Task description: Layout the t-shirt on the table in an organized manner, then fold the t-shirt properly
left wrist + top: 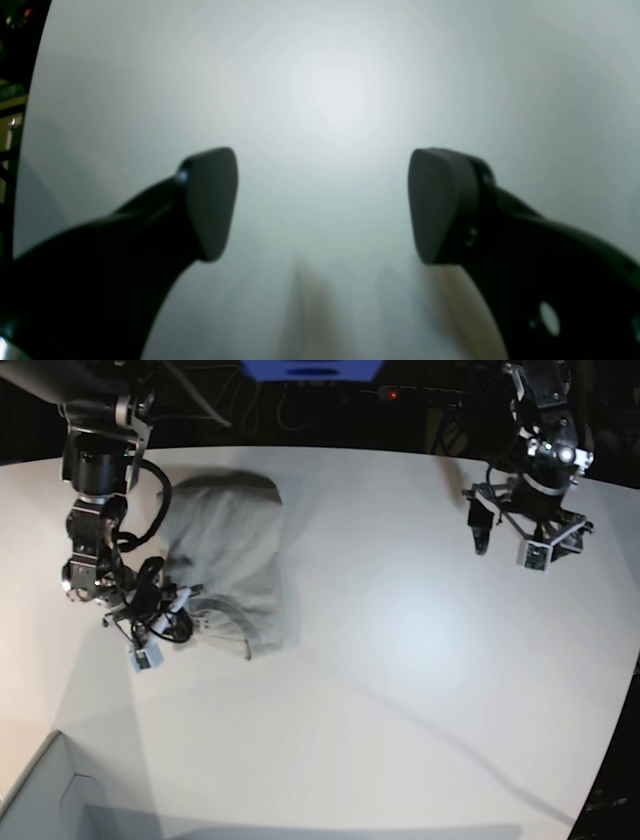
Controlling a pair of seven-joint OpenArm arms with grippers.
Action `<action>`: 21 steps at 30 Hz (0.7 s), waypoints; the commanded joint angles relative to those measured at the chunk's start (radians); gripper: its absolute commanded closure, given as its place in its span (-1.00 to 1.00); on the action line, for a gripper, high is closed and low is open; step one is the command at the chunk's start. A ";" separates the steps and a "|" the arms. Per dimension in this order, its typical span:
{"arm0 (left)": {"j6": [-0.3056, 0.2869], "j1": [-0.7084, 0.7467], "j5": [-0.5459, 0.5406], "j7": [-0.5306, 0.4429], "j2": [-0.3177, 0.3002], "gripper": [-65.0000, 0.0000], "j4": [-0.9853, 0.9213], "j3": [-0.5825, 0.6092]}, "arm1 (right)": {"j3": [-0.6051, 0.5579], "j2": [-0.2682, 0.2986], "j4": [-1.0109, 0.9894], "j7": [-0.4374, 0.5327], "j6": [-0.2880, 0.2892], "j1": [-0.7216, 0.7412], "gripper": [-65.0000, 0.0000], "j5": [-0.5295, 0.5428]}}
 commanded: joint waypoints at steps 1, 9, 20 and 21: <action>0.002 0.002 -0.009 -0.022 -0.004 -0.57 0.019 -0.004 | 0.003 0.017 0.010 0.016 0.003 0.022 1.00 0.011; 0.002 0.093 -0.009 -0.022 0.054 -0.48 0.100 -0.003 | 0.227 -0.026 0.331 0.036 0.003 -0.072 1.00 0.012; 0.002 0.243 -0.009 -0.022 0.151 0.95 0.111 -0.077 | 0.293 -0.148 0.880 0.043 0.003 -0.603 1.00 0.094; 0.002 0.263 -0.011 -0.022 0.151 0.95 0.106 -0.078 | 0.293 -0.149 0.896 0.041 0.003 -0.641 1.00 0.131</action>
